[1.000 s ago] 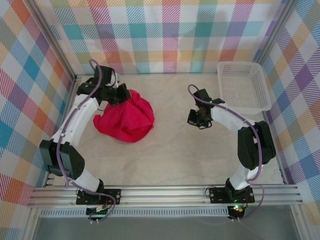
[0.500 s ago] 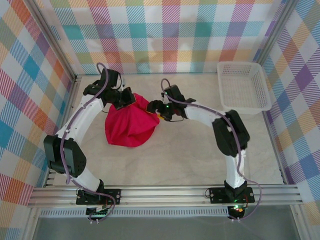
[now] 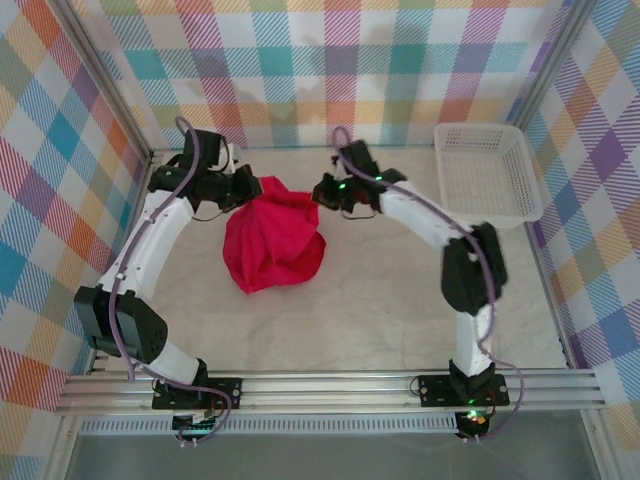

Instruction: Fold the inside-out t-shirt

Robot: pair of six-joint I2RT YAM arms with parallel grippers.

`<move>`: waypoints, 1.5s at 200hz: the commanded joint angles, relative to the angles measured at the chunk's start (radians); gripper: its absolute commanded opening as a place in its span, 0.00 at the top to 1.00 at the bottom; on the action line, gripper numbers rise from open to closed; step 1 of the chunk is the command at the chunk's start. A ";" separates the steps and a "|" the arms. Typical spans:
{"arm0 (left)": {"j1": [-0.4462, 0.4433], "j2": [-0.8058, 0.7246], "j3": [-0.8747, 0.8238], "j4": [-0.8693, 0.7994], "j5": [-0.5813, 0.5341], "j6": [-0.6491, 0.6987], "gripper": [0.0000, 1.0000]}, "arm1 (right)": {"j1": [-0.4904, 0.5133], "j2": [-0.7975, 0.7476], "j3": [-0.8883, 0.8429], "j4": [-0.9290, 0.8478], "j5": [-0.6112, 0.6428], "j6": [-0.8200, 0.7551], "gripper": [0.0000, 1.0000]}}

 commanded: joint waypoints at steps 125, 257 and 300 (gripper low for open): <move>-0.212 -0.070 -0.567 0.386 -0.052 -0.073 1.00 | -0.012 -0.251 -0.563 -0.010 0.101 -0.070 0.81; -0.230 -0.127 -0.533 0.339 -0.062 -0.074 1.00 | 0.179 -0.047 -0.333 0.074 0.062 -0.077 0.48; -0.223 -0.156 -0.524 0.295 -0.079 -0.050 1.00 | 0.173 -0.035 -0.164 -0.042 0.111 -0.089 1.00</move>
